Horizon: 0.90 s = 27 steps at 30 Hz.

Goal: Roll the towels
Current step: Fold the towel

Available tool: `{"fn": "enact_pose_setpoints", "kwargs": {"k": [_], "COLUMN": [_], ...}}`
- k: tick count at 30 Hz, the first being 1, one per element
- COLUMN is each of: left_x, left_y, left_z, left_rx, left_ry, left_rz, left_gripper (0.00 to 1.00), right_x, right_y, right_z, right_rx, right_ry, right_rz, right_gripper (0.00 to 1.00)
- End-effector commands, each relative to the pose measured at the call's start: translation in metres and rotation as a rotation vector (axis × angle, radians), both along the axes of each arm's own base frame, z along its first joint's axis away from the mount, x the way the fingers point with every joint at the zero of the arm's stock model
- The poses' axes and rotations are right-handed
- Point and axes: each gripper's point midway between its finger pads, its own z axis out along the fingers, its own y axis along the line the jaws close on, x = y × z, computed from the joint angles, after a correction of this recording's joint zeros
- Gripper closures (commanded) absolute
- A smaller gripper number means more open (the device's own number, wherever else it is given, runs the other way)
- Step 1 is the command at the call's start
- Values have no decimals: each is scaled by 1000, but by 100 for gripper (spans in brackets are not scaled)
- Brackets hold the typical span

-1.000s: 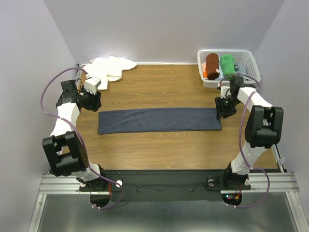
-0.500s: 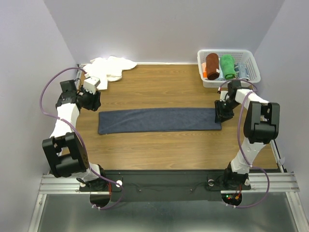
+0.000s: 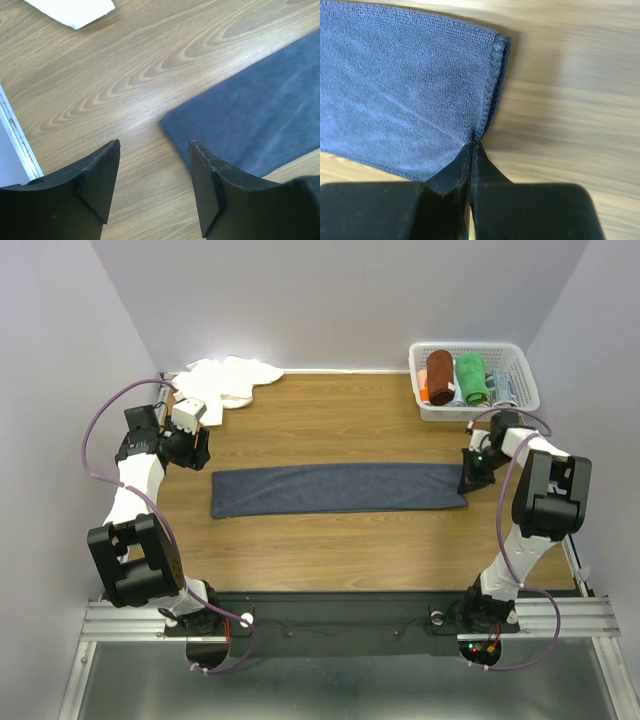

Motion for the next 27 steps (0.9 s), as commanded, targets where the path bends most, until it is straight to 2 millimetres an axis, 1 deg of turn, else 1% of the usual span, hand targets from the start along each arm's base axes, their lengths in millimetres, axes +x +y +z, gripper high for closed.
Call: {"fn": "enact_pose_setpoints", "kwargs": {"k": [1, 3, 4, 6, 7, 9, 10, 11, 13, 14, 17, 20, 21, 23, 24, 26, 27], "left_x": [9, 9, 10, 10, 11, 11, 11, 11, 11, 11, 12, 13, 13, 12, 12, 12, 11], "left_y": [-4, -5, -6, -6, -7, -7, -7, -7, -6, -7, -7, -8, -8, -8, -8, -8, -8], "left_z": [15, 14, 13, 12, 11, 11, 12, 11, 10, 10, 8, 8, 8, 7, 7, 6, 4], "left_rx": [-13, -26, -31, -39, -42, -43, -43, -42, -44, -45, -52, -60, -61, -59, -57, -57, -59], "left_ry": [-38, -34, -31, -25, -22, -24, -23, -22, -19, -16, -9, -7, -4, -1, 0, 2, 6], "left_rz": [-6, -10, -12, -9, -11, -12, -10, -11, -8, -9, -9, -10, -10, -10, -9, -8, -9], "left_gripper": [32, 32, 32, 32, 32, 32, 32, 32, 32, 32, 32, 32, 32, 32, 32, 32, 32], "right_x": [1, 7, 7, 11, 13, 15, 16, 16, 16, 16, 12, 8, 5, 3, 1, 0, -1], "right_y": [-48, -45, -37, -30, -22, -14, -6, -2, 19, 25, 46, 58, 66, 76, 85, 98, 108], "right_z": [15, 23, 27, 33, 38, 46, 54, 58, 69, 72, 74, 71, 69, 69, 69, 71, 72], "right_rx": [-98, -81, -34, 10, 56, 103, 141, 152, 191, 201, 225, 242, 256, 275, 286, 315, 330], "right_ry": [-49, -75, -82, -91, -94, -105, -125, -132, -150, -155, -137, -120, -108, -103, -95, -92, -88], "right_rz": [-2, 20, 33, 40, 50, 54, 63, 70, 119, 131, 171, 194, 209, 228, 246, 268, 283], "right_gripper": [99, 100, 99, 99, 99, 99, 99, 99, 99, 99, 99, 99, 99, 99, 100, 100, 99]}}
